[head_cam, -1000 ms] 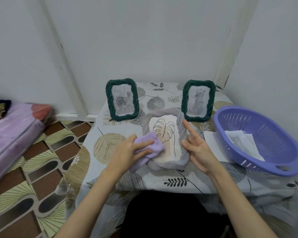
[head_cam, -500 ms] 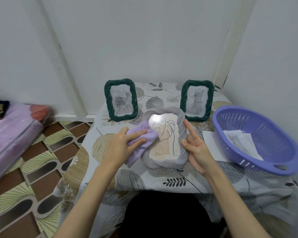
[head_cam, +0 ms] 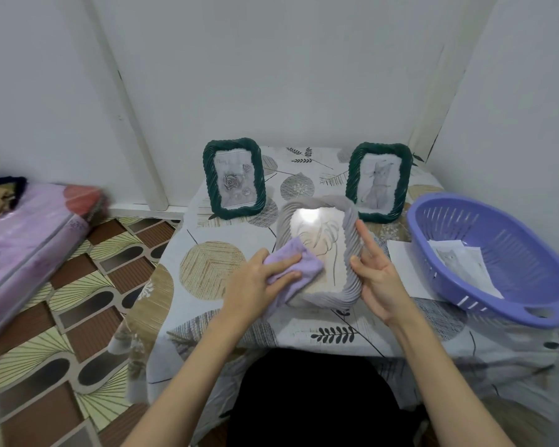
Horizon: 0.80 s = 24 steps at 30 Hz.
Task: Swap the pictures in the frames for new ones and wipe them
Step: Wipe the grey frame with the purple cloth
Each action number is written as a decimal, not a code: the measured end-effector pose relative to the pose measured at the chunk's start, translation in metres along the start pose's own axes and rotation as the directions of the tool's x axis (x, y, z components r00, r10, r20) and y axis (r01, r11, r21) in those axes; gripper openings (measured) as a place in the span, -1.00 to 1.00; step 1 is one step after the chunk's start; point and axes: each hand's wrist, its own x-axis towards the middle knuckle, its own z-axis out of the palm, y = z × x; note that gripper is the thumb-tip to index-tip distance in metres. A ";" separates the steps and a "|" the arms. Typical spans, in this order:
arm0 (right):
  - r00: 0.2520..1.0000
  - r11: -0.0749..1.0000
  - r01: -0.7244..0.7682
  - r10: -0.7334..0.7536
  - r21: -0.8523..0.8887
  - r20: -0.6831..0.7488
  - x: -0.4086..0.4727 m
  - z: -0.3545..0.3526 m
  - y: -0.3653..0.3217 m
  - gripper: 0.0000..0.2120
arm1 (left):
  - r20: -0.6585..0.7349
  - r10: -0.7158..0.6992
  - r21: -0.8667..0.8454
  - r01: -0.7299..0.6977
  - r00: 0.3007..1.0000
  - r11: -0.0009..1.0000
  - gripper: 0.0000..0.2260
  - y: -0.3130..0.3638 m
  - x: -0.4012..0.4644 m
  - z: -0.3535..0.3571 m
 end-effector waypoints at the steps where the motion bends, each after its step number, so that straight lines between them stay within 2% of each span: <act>1: 1.000 1.000 0.023 -0.023 0.011 -0.018 0.001 -0.001 -0.003 -0.17 | 0.007 0.009 0.007 -0.009 1.000 1.000 -0.53 -0.002 -0.002 0.000; 3: 0.999 0.999 0.040 -0.039 0.028 -0.021 0.003 -0.003 -0.010 -0.19 | -0.003 0.009 0.002 -0.009 1.000 1.000 -0.54 -0.009 -0.007 -0.001; 7: 0.994 0.999 -0.035 0.038 -0.032 0.100 0.000 0.003 -0.001 -0.18 | -0.093 -0.051 0.028 0.054 0.994 0.998 -0.52 -0.009 0.002 -0.002; 10: 0.987 0.994 -0.095 0.102 -0.063 0.124 -0.005 0.013 0.016 -0.16 | -0.134 -0.087 0.077 0.098 0.987 0.992 -0.64 0.006 0.026 -0.009; 16: 0.993 0.994 -0.104 0.101 0.037 0.057 -0.006 0.014 0.017 -0.08 | -0.084 0.085 0.138 -0.073 0.993 0.988 -0.63 0.031 0.028 0.004; 20: 0.999 0.996 -0.042 0.044 0.074 -0.024 -0.005 0.008 0.005 -0.35 | 0.014 0.194 0.188 -0.193 0.981 0.963 -0.68 0.035 -0.003 0.011; 22: 1.000 0.996 -0.025 0.026 0.085 -0.016 -0.006 0.004 0.000 -0.34 | 0.002 0.211 0.221 -0.206 0.977 0.953 -0.70 0.027 -0.012 0.008; 24: 0.999 0.995 -0.034 0.031 0.091 0.028 -0.008 0.000 -0.001 -0.26 | -0.072 0.174 0.215 -0.155 0.982 0.964 -0.67 0.015 -0.011 0.002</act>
